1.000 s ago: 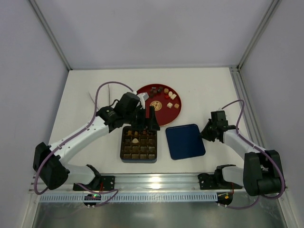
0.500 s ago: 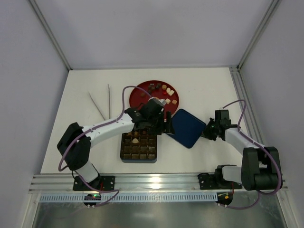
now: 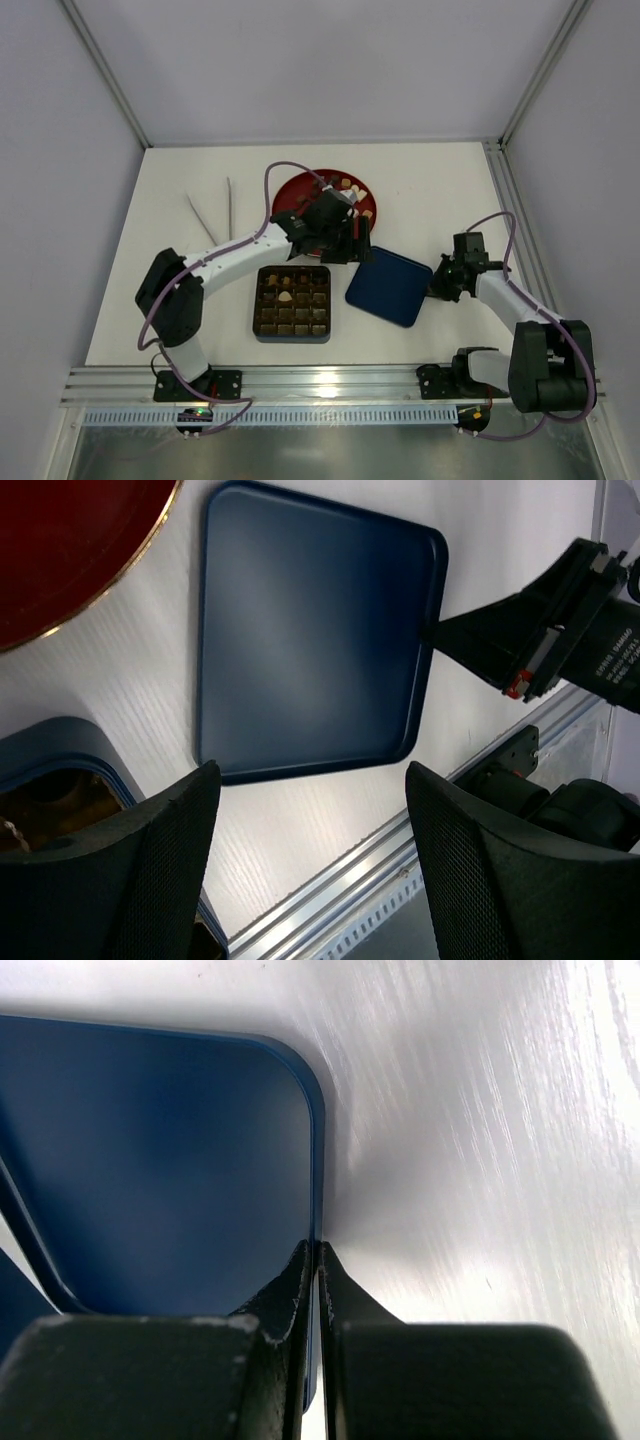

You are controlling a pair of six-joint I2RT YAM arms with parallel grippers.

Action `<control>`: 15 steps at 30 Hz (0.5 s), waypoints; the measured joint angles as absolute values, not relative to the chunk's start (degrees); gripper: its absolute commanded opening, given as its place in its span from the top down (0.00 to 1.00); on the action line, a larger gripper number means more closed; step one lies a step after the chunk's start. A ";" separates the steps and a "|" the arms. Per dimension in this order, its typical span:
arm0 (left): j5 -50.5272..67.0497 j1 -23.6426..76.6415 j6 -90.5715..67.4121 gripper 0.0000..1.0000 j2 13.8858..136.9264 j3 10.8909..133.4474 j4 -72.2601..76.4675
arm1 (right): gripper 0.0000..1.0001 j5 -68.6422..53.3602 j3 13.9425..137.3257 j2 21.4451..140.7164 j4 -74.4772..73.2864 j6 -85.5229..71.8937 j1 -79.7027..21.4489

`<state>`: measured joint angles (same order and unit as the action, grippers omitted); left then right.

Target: Pack the chocolate

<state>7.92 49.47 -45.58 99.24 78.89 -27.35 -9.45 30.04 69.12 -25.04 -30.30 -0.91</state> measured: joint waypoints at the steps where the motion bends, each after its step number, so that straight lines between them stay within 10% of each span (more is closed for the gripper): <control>1: 8.88 48.71 -44.93 0.26 99.61 79.40 -27.57 | 0.96 -9.37 30.39 68.53 -26.35 -30.02 -0.91; 15: 23.68 43.75 -39.48 0.25 109.08 83.55 -28.82 | 0.96 -10.52 34.06 64.99 -33.36 -28.75 -0.91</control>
